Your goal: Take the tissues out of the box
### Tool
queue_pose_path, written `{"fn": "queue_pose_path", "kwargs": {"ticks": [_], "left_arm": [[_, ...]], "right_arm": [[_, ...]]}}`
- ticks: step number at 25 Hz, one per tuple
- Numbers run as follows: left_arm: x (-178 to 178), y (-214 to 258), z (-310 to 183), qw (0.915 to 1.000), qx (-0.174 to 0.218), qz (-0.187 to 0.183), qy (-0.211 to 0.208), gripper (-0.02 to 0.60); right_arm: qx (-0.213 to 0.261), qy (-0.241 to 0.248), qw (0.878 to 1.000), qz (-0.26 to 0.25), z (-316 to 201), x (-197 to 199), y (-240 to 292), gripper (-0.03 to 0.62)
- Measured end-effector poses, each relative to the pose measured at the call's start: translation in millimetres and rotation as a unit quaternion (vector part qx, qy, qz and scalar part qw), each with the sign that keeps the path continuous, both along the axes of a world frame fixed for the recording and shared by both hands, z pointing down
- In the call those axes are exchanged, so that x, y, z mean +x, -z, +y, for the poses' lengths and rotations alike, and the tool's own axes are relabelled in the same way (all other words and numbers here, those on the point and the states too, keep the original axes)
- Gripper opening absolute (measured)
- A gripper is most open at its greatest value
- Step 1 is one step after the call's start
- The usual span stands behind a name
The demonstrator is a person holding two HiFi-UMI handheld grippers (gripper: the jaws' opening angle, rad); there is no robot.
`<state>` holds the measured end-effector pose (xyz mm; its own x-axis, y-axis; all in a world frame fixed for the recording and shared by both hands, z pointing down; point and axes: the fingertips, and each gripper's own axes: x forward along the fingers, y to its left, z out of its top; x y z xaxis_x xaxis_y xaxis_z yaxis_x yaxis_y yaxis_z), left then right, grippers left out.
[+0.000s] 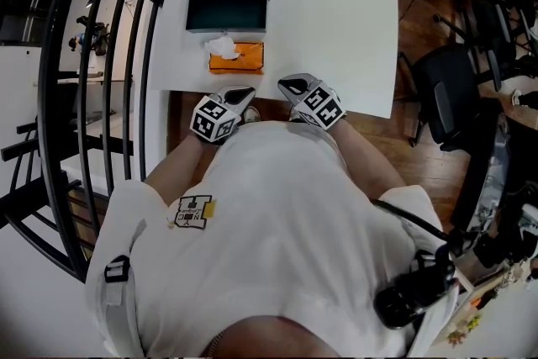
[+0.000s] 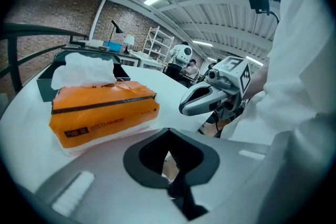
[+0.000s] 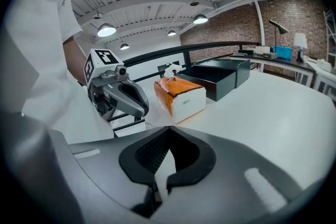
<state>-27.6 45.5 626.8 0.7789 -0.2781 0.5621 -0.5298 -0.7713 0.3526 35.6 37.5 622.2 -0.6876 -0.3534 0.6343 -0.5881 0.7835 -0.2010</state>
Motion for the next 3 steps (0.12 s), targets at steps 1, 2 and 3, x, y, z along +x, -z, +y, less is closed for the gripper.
{"fn": "queue_pose_path", "kwargs": {"ticks": [1,2,3], "left_arm": [[0.7,-0.1,-0.3,1.0,0.001,0.001,-0.001,0.0],[1.3,-0.3,-0.6,1.0,0.002,0.001,-0.001,0.0],[2.0,-0.4,-0.9,1.0,0.002,0.002,-0.002,0.0]], "right_arm": [[0.001,-0.001,1.0,0.001,-0.4,0.4,0.0,0.0],[0.001,-0.001,1.0,0.002,-0.9,0.8,0.1,0.0],[0.002,-0.002,1.0,0.003,-1.3,1.1,0.1,0.0]]}}
